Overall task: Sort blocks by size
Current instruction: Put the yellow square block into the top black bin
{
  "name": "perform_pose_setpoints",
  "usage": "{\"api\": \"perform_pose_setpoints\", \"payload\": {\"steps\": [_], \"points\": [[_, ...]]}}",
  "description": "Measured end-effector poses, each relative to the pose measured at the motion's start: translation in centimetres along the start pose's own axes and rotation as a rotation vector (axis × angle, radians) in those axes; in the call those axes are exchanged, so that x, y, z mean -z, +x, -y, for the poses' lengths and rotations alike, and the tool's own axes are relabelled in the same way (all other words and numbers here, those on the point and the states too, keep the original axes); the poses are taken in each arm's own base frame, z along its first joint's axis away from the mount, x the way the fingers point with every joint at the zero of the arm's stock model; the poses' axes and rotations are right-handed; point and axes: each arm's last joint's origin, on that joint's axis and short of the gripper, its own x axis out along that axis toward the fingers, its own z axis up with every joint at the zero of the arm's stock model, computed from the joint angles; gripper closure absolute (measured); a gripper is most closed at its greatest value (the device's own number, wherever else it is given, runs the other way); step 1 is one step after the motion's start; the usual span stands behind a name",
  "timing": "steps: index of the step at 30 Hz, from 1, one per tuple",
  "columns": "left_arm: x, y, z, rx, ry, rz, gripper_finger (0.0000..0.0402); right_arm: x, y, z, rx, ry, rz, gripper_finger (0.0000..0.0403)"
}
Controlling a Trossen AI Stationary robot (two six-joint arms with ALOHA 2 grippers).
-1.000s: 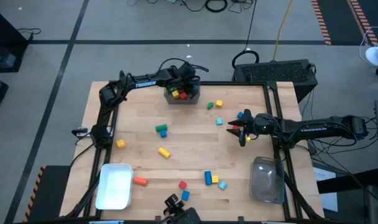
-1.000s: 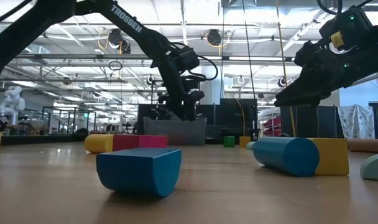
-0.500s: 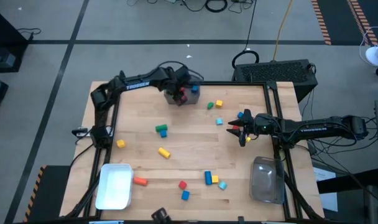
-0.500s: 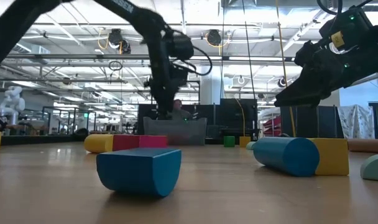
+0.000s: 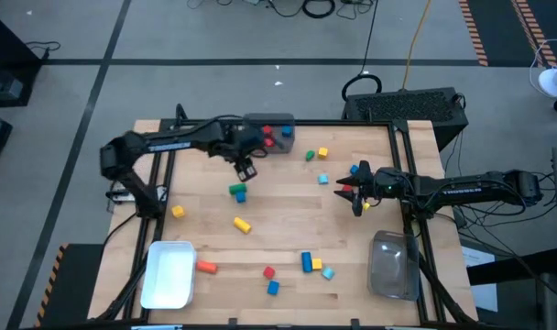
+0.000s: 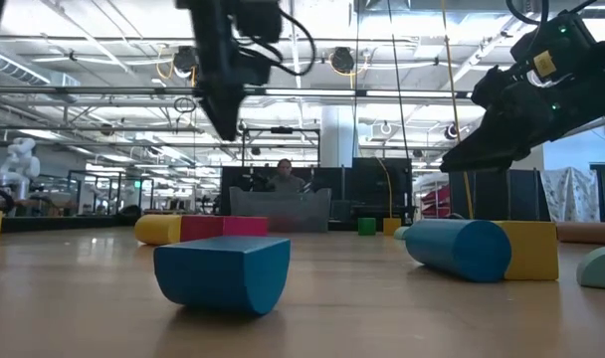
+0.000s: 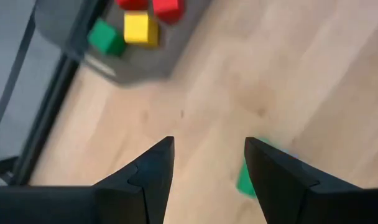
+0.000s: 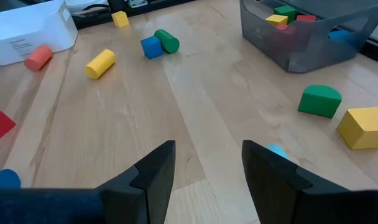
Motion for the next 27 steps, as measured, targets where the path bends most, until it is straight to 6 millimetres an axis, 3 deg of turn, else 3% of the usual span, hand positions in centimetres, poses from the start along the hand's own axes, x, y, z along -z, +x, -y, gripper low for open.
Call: {"api": "perform_pose_setpoints", "payload": {"steps": [6, 12, 27], "points": [[5.1, -0.6, 0.7, 0.002, -0.025, -0.066, 0.0203, 0.0, 0.0, 0.0, 0.0, -0.002, 0.001, 0.0227], [9.8, 0.3, 1.3, 0.038, -0.013, -0.215, 0.0204, 0.0, 0.0, 0.0, 0.0, -0.001, 0.0, 0.0227], [16.4, 3.1, 3.6, 0.067, -0.009, -0.44, 0.0204, 0.3, 0.0, 0.1, 0.008, 0.035, -0.032, 0.0227]]}}
